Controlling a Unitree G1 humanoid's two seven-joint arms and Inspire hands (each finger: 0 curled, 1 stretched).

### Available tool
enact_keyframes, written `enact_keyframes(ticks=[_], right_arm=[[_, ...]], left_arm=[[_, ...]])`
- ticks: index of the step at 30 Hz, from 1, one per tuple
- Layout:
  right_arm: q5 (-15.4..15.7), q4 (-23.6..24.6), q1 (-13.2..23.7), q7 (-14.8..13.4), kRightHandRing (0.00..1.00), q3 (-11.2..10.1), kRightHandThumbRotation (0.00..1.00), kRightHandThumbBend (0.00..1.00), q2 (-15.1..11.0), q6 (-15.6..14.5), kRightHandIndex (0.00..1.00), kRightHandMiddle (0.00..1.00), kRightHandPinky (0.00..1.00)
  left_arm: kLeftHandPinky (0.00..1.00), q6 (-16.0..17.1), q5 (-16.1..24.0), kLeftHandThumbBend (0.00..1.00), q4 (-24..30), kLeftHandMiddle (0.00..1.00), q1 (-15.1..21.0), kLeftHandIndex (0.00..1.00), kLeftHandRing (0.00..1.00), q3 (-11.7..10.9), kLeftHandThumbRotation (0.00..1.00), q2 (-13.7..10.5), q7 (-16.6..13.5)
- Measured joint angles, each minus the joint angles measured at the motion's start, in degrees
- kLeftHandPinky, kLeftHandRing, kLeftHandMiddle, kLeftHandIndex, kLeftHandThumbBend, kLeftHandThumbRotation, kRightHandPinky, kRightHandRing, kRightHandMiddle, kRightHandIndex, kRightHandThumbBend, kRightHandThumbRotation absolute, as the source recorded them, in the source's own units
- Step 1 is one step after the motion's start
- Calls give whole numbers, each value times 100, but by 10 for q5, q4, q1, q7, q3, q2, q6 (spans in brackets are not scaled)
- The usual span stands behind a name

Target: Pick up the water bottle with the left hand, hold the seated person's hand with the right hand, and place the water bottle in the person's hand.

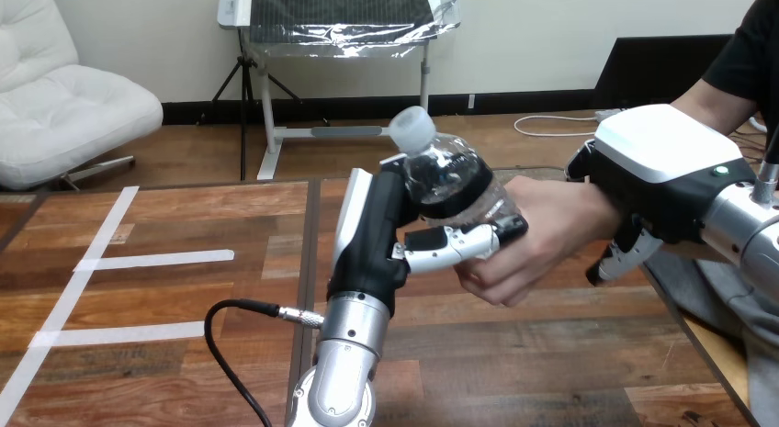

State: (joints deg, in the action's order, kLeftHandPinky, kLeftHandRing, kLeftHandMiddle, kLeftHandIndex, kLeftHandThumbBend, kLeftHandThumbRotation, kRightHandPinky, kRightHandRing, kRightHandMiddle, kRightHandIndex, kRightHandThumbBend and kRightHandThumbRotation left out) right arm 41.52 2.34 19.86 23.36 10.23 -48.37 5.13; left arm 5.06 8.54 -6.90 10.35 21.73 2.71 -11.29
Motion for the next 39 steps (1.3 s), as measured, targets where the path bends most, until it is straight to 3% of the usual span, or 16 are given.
enact_keyframes(ticks=[7, 26, 32, 39], right_arm=[[-2, 0, -9, 0, 78, -4, 1, 89, -3, 0, 83, 83, 69], [-12, 0, -28, -3, 82, -16, 0, 89, -4, 3, 83, 86, 71], [-14, 0, -38, -14, 86, -22, 0, 89, -4, 12, 85, 89, 74], [-24, 5, -49, -21, 92, -29, 0, 89, -4, 17, 88, 94, 80]], left_arm=[[48, -10, 1, 69, 2, 65, 0, 65, 58, 1, 2, 0, 12], [53, -13, 2, 67, 7, 66, 4, 68, 61, 9, 5, 0, 26], [61, -14, 15, 70, 9, 72, 5, 73, 68, 13, 15, -1, 26], [79, -36, 55, 78, 20, 86, 10, 88, 85, 24, 34, -2, 27]])
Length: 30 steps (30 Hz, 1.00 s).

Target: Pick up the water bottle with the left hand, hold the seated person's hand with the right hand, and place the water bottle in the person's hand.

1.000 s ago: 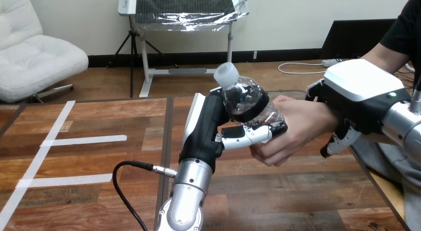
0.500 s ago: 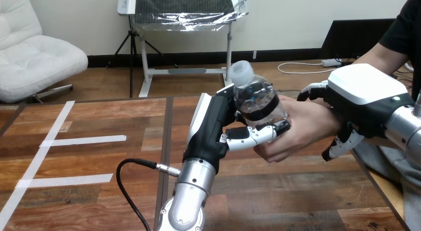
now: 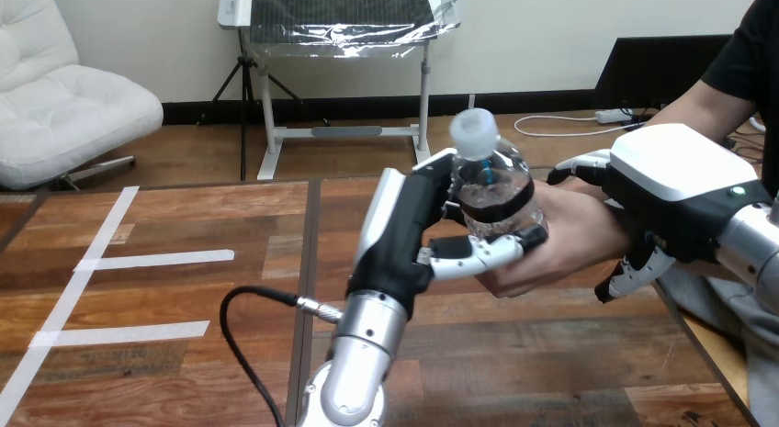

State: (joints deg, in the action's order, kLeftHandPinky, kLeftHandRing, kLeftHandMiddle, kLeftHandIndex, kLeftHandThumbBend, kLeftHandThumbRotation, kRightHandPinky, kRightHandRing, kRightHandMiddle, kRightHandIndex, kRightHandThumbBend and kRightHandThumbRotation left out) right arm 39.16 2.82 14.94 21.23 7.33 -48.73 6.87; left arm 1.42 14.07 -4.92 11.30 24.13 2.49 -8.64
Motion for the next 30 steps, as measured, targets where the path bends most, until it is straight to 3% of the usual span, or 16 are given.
enact_keyframes(ticks=[7, 11, 30], right_arm=[[-8, 22, -16, -4, 94, -12, 0, 89, 0, 0, 90, 96, 85], [-12, 39, -26, -4, 95, -20, 0, 89, 0, -6, 90, 96, 87], [-66, 150, -83, 6, 95, -72, 0, 84, 23, -50, 87, 94, 88]], left_arm=[[93, -10, 15, 85, 9, 97, 2, 98, 97, 4, 42, -1, 6], [97, -10, 16, 88, 12, 99, 2, 99, 99, 4, 45, -1, 9], [100, 5, -6, 92, 53, 100, -20, 100, 100, 0, 51, -6, 33]])
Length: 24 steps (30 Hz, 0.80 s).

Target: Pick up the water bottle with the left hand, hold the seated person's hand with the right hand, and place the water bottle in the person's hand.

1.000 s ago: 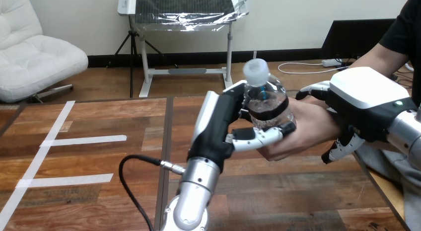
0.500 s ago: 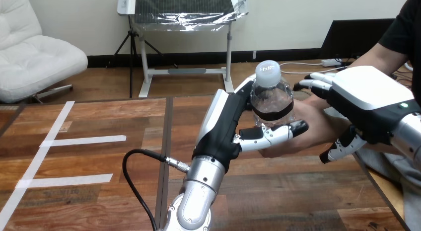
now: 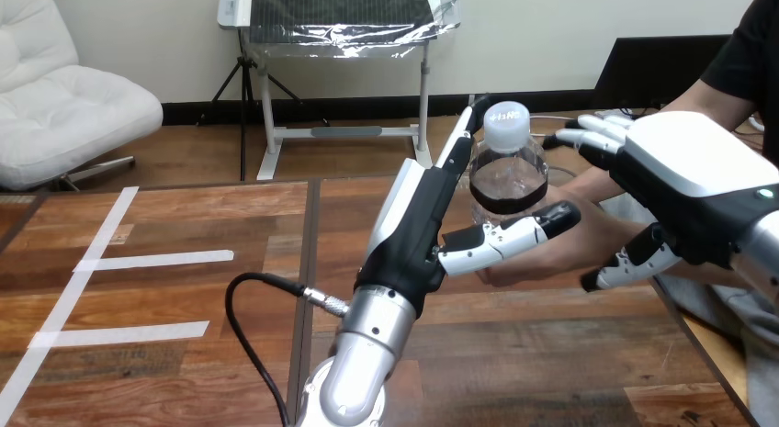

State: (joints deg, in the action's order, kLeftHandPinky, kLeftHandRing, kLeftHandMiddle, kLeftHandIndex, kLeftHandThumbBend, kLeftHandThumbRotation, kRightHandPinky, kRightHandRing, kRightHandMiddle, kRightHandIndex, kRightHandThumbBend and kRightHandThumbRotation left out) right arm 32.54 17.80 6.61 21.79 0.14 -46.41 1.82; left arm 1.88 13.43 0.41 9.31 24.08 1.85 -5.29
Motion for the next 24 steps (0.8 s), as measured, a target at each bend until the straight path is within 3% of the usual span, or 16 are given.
enact_keyframes(ticks=[6, 12, 20, 21, 24], right_arm=[[-21, 35, -28, -9, 94, -19, 0, 80, 20, 1, 86, 93, 85], [-39, 64, -60, -33, 93, -33, 0, 72, 52, 7, 85, 93, 84], [-78, 75, -97, -72, 93, -38, 0, 59, 100, 43, 85, 93, 83], [-86, 76, -113, -87, 93, -38, 0, 52, 120, 58, 85, 93, 83], [-94, 74, -124, -97, 92, -36, 0, 48, 134, 69, 84, 92, 82]], left_arm=[[100, 31, -17, 91, 12, 99, -31, 99, 98, -1, 48, -1, -4], [94, 83, -41, 87, 13, 95, -73, 95, 93, -2, 46, 0, -13], [87, 143, -66, 82, 16, 91, -129, 90, 89, -4, 46, 1, -24], [85, 163, -72, 79, 18, 89, -150, 88, 87, -5, 48, 1, -27], [83, 174, -72, 76, 20, 88, -165, 87, 86, -5, 50, 2, -31]])
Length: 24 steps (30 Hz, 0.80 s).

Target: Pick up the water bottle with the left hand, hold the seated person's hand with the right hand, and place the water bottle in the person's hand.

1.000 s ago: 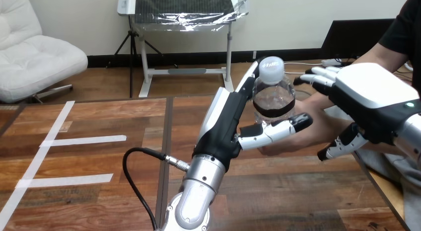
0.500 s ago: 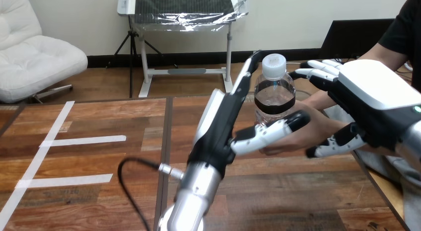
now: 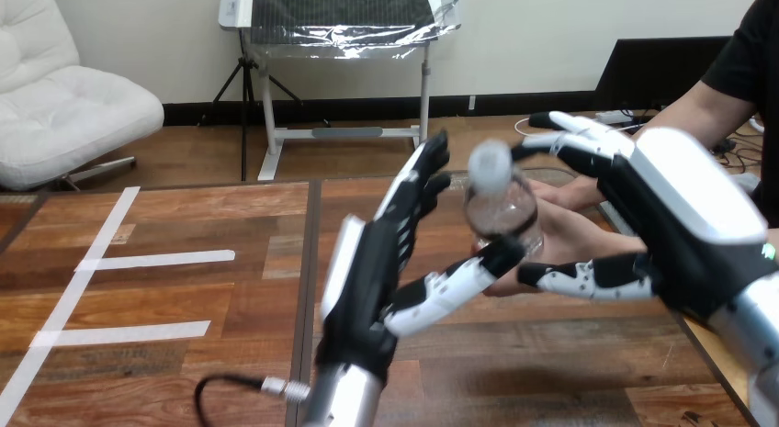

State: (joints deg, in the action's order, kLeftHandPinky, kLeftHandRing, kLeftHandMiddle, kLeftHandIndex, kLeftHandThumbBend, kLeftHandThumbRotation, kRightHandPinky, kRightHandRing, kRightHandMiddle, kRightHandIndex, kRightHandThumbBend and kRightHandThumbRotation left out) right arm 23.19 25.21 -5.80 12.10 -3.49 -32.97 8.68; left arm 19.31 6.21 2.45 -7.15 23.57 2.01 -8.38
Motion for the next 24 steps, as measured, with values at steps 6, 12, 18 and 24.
enact_keyframes(ticks=[6, 12, 18, 24], right_arm=[[-8, -10, -25, -38, 92, 6, 0, 35, 40, 43, 83, 91, 81], [-8, -21, -39, -59, 92, 17, 0, 26, 73, 75, 84, 93, 81], [-8, -28, -50, -72, 94, 30, 0, 18, 98, 94, 86, 94, 84], [-7, -33, -59, -89, 94, 43, 0, 12, 125, 123, 85, 94, 87]], left_arm=[[80, 37, 3, 70, 9, 86, -35, 85, 84, -4, 55, -1, -10], [80, 76, 10, 65, 19, 85, -63, 85, 83, -10, 56, -4, -21], [79, 107, 13, 59, 29, 84, -68, 84, 83, -20, 58, -9, -28], [76, 144, 17, 53, 44, 82, -79, 82, 80, -23, 58, -14, -43]])
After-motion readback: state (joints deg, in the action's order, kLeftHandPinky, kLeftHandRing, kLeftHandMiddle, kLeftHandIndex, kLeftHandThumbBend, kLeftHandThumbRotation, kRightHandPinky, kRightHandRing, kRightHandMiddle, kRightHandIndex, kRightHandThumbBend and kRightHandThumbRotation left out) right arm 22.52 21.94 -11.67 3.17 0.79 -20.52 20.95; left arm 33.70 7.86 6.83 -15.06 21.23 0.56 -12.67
